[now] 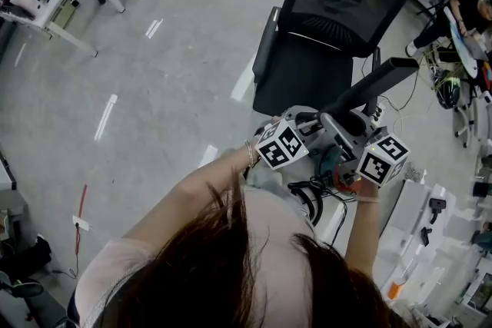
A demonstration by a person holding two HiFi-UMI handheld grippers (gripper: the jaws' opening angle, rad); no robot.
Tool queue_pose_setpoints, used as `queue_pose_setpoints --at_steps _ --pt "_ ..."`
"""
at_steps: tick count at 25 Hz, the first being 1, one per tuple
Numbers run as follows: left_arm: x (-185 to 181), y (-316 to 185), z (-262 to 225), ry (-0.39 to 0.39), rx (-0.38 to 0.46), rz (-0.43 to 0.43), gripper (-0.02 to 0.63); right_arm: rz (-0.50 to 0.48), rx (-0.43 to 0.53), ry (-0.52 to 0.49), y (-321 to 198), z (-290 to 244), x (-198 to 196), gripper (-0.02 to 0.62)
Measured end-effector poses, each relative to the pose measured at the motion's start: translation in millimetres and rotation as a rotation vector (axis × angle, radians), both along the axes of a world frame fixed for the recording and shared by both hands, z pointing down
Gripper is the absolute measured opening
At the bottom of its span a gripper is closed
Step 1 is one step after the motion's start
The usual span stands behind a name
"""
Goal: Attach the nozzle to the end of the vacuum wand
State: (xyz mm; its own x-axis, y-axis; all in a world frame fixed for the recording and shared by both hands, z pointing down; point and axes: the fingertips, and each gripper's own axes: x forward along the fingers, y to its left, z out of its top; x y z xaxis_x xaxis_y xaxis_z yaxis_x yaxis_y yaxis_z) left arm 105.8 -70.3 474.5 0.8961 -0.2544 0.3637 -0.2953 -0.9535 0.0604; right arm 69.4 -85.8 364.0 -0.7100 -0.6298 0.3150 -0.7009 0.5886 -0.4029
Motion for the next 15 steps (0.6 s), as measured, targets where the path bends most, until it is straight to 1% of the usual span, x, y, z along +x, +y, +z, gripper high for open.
queue_pose_setpoints --at_steps 3,5,7,9,15 --pt "1 -1 0 -0.007 0.007 -0.020 0.149 0.120 0.025 0.070 -2 0 2 0.179" --pt "3 1 0 -0.006 0.008 -0.018 0.149 0.173 0.062 0.117 1 0 3 0.179" --pt "6 3 1 -0.008 0.011 -0.010 0.149 0.230 0.092 0.142 3 0 6 0.179" --pt "8 4 1 -0.012 0.012 -0.007 0.149 0.301 0.114 0.154 4 1 10 0.179" --pt "12 7 2 -0.011 0.020 -0.027 0.149 0.506 0.162 0.142 9 0 19 0.179"
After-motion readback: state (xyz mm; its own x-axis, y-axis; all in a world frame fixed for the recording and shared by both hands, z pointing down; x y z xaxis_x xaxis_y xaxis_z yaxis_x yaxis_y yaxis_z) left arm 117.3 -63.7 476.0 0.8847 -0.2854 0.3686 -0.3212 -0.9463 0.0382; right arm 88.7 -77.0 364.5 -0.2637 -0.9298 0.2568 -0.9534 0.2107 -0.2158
